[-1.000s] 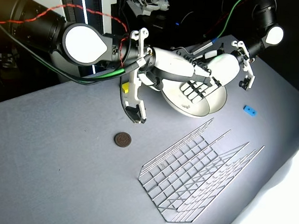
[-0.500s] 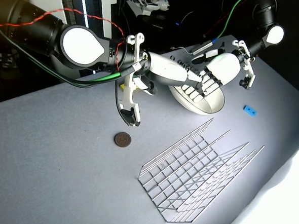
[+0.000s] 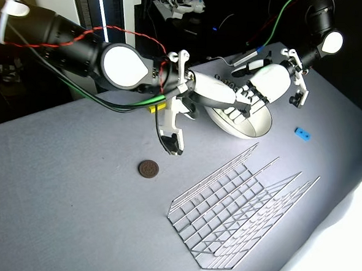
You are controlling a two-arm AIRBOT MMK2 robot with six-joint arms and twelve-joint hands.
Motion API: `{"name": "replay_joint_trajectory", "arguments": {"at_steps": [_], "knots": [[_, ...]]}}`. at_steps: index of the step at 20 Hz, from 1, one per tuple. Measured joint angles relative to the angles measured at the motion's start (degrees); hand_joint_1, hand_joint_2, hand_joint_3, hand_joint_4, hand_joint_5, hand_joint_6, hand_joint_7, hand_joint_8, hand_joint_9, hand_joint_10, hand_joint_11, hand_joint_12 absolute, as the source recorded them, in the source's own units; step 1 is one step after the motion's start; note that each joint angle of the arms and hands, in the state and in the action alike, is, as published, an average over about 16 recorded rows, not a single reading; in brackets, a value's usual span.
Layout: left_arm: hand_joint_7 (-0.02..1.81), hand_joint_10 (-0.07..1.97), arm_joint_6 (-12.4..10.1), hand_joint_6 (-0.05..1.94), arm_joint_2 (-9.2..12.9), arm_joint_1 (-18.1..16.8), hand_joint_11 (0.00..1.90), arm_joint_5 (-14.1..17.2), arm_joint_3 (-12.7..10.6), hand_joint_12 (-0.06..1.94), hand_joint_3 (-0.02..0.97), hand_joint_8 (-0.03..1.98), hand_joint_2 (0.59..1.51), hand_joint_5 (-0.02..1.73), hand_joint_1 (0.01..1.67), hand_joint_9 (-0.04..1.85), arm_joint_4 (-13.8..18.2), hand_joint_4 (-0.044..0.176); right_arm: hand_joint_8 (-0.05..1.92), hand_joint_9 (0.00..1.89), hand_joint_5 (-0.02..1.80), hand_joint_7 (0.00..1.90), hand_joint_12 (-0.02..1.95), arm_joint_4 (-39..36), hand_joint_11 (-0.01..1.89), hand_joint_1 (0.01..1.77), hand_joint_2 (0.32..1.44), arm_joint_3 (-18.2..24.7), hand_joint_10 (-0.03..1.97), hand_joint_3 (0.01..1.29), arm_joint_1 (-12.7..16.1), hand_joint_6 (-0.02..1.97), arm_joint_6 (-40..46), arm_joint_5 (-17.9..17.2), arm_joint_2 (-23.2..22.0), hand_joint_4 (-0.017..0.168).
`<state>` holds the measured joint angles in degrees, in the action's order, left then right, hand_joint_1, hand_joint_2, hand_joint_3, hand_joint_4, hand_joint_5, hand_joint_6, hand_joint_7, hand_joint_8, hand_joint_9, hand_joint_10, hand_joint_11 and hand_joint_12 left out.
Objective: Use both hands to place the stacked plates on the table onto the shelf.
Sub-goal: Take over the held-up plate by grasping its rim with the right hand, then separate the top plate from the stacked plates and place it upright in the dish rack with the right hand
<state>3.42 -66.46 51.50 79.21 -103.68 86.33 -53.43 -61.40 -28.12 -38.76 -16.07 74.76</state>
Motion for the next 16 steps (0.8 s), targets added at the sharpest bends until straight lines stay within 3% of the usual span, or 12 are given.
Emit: {"name": "replay_joint_trajectory", "arguments": {"at_steps": [5, 10, 16], "knots": [[-0.01, -0.02, 0.0, 0.00, 0.0, 0.1, 0.02, 0.1, 0.0, 0.00, 0.017, -0.02, 1.076, 0.02, 0.02, -0.02, 0.0, -0.001, 0.02, 0.33, 0.25, 0.32, 1.03, 2.7, 0.13, 0.97, 1.13, -2.2, 0.10, 0.02, -0.9, 0.06, -4.4, -0.3, 3.0, 0.005], [-0.01, -0.02, -0.1, 0.00, 0.1, 0.1, 0.01, 0.1, 0.0, 0.00, 0.016, -0.02, 1.076, 0.02, 0.02, -0.01, 0.1, -0.002, 0.11, 0.66, 0.48, 0.60, 1.19, 4.5, 0.38, 1.06, 1.11, -3.4, 0.15, 0.02, -1.7, 0.20, -7.5, -1.7, 4.6, -0.001], [-0.01, -0.01, -1.2, 0.00, -0.1, -0.5, 0.01, 0.2, -0.7, 0.00, 0.016, -0.02, 1.076, 0.02, 0.02, 0.00, 0.0, -0.002, 0.27, 1.04, 0.74, 0.90, 1.14, 4.6, 0.74, 1.11, 1.06, -4.2, 0.15, 0.02, -2.1, 0.41, -8.0, -3.7, 5.2, -0.005]]}}
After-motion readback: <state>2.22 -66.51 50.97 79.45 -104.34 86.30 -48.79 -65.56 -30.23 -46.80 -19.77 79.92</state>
